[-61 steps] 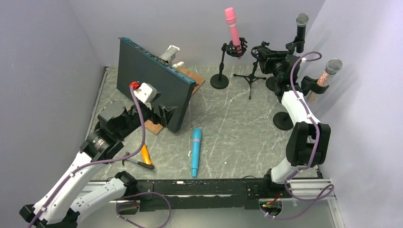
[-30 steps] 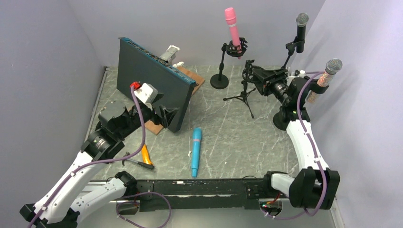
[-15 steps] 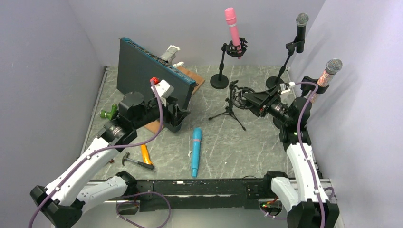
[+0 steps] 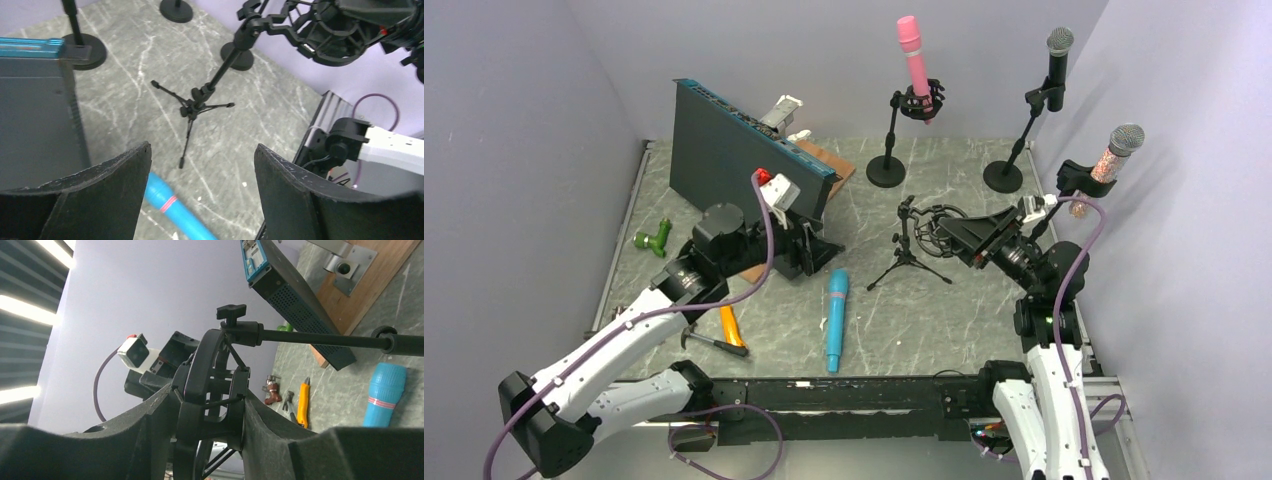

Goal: Remove the microphone from the stand

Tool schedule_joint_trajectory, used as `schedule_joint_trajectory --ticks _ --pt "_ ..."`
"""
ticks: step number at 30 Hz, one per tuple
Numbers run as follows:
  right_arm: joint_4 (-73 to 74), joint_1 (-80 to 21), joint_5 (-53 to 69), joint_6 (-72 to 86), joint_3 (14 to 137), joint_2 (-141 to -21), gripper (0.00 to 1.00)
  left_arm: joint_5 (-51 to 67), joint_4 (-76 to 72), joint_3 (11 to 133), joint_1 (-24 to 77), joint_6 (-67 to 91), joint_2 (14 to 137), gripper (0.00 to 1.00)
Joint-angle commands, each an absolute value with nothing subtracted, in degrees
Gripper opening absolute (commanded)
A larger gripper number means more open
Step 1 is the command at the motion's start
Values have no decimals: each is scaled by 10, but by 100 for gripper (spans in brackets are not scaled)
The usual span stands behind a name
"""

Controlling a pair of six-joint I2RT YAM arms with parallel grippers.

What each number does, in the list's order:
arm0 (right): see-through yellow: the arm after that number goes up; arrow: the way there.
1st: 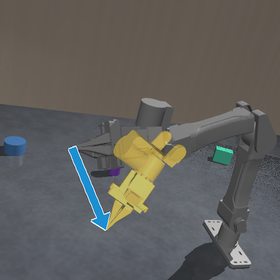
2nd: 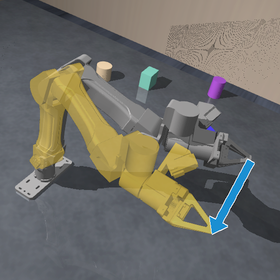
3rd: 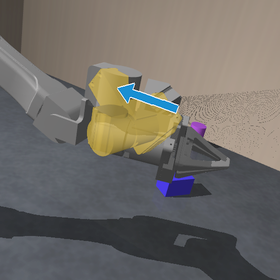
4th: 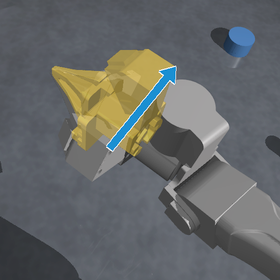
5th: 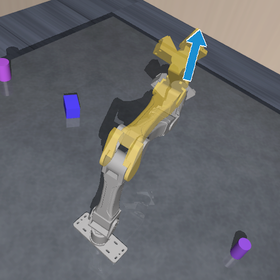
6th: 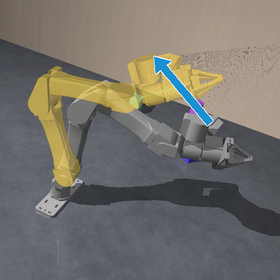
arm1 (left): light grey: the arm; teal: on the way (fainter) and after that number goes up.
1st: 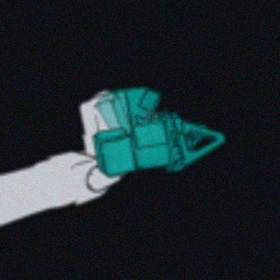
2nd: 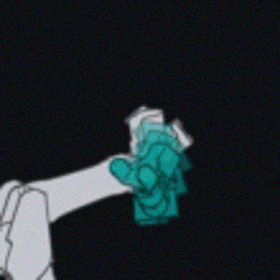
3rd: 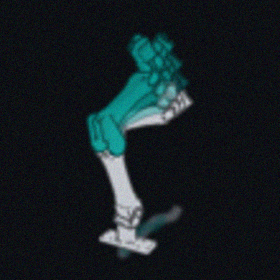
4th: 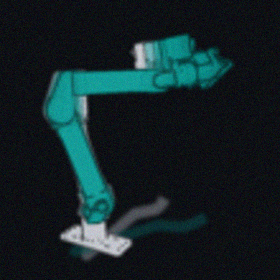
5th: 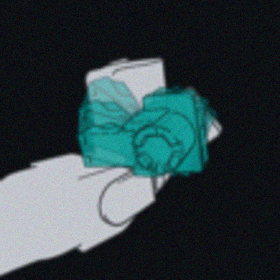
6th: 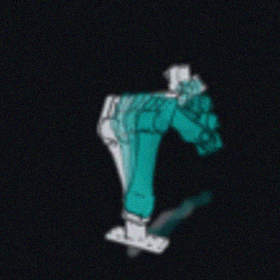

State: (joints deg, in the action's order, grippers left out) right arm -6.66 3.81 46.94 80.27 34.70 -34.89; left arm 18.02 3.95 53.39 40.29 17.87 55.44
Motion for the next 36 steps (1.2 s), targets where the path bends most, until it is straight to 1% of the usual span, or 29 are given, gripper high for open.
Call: schedule_joint_trajectory --ticks 1,5,6,10,12,13,16,18,19,20,22,24,28,32,36 --pt "10 37 421 732 337 -339 48 166 -47 510 437 251 576 78" --pt "45 37 388 686 346 -328 62 161 -93 503 478 265 620 82" --pt "53 38 379 676 348 -324 67 163 -107 502 485 267 632 82" --pt "101 38 334 630 354 -295 89 182 -170 494 492 293 677 81" --pt "133 38 310 603 365 -277 97 191 -193 496 494 303 698 79" --pt "155 37 293 586 374 -268 99 194 -200 500 493 307 708 78" --pt "216 38 242 529 409 -240 100 193 -202 523 494 323 745 75" --pt "255 38 211 498 437 -229 100 173 -179 549 495 343 772 70" --pt "272 38 197 487 449 -225 100 155 -156 564 495 358 788 66" --pt "288 37 184 475 462 -221 100 131 -129 580 495 382 800 59" --pt "311 38 162 458 483 -212 100 103 -91 606 495 428 825 54" --pt "326 37 146 446 500 -202 100 111 -104 613 495 467 848 54" --pt "340 37 128 430 526 -186 100 134 -129 622 495 553 893 60" --pt "348 38 126 418 537 -180 100 159 -195 620 494 630 934 66" --pt "357 37 119 408 540 -171 100 170 -295 598 491 732 974 66"
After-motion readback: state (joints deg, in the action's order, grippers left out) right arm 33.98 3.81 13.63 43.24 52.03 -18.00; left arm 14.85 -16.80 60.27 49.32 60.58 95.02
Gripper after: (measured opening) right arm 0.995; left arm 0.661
